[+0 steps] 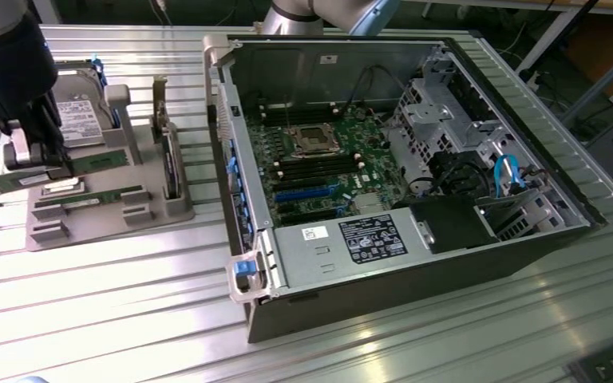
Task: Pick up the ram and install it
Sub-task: 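Pick up the ram and move it above insertion slot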
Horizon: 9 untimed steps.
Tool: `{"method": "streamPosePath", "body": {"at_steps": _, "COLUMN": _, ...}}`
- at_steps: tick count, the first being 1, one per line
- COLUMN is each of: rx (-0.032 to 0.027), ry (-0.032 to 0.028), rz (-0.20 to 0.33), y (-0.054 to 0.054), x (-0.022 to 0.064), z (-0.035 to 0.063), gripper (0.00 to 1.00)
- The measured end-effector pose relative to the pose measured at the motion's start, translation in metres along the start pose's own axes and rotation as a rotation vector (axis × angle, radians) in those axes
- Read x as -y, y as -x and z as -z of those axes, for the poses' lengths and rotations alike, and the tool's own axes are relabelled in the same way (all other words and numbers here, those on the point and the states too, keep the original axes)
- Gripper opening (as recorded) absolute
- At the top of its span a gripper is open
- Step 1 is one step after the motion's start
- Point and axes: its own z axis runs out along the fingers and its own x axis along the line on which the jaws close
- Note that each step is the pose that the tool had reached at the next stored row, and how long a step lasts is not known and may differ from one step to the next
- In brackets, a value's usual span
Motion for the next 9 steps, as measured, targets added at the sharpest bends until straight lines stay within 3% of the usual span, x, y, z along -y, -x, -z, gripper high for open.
{"method": "streamPosePath", "body": {"at_steps": 5, "rx": 0.0007, "ry": 0.0002, "rz": -0.036, "y": 0.0000, "x": 0.0000, "z": 0.0016, "gripper": 0.14}}
{"method": "streamPosePath", "body": {"at_steps": 9, "rx": 0.0019, "ry": 0.0007, "rz": -0.107, "y": 0.0000, "x": 0.0000, "z": 0.0020, "gripper": 0.14}}
